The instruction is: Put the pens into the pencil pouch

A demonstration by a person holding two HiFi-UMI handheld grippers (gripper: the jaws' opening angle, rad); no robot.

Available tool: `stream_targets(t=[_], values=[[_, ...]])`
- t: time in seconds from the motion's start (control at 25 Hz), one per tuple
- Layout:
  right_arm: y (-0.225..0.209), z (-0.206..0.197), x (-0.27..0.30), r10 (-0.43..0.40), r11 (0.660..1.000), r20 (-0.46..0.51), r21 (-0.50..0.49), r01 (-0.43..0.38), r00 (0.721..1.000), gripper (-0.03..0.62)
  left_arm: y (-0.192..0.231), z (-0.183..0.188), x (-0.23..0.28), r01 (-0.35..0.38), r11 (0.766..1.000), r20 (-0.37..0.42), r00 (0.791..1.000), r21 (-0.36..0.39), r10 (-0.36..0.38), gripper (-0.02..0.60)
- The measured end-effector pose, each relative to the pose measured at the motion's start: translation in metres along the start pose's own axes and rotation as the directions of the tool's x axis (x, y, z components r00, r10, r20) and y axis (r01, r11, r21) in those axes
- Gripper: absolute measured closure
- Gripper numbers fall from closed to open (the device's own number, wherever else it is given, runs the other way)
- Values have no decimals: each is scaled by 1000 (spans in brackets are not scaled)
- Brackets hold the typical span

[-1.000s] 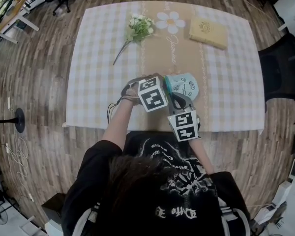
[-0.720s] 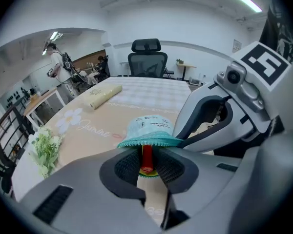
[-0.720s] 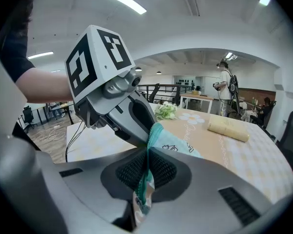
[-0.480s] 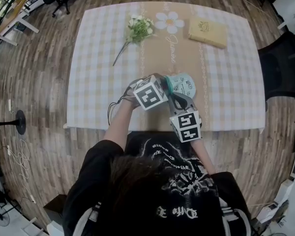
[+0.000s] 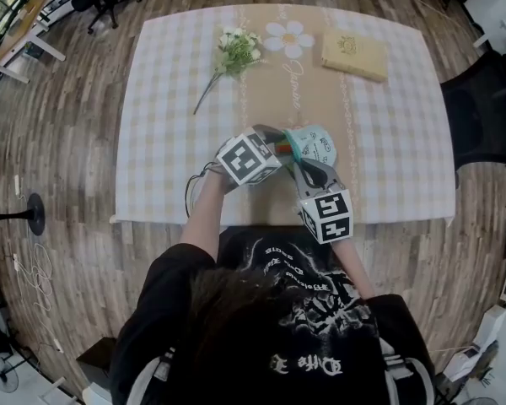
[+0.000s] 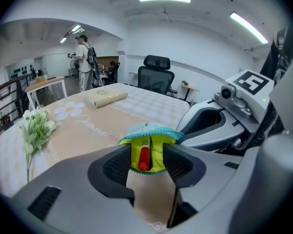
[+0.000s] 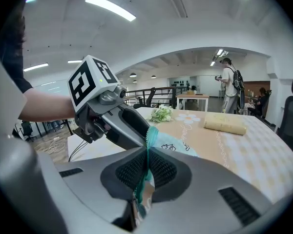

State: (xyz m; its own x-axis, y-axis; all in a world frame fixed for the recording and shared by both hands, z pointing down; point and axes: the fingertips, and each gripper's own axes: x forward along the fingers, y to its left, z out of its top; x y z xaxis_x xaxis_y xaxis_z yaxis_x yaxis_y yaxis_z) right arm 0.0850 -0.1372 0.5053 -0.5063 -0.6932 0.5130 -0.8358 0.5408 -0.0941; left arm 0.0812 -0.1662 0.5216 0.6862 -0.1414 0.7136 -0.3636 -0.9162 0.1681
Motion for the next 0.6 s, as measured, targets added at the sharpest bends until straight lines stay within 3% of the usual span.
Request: stream_targets(t=[0.16,0.4,0.52,0.6], values=[[-6,5,-7,-7,1000,8,22,7,1000,571,-4,4,-16,49,995,77,996,-90,-43,307],[-1,-1,7,-5,999,6,48,4,1000,571,21,-24,-48,-2,972,184,982,-235,46,298],[2,-3,11,-8,999,-1,53,8,1000,571,34,-32,-72,-13,942,275,955,-335,111,298],[6,-5,15,-9,999,-8,53,9,1000,571,43,-36,-92,-5,914,351,923,-407,161,298]])
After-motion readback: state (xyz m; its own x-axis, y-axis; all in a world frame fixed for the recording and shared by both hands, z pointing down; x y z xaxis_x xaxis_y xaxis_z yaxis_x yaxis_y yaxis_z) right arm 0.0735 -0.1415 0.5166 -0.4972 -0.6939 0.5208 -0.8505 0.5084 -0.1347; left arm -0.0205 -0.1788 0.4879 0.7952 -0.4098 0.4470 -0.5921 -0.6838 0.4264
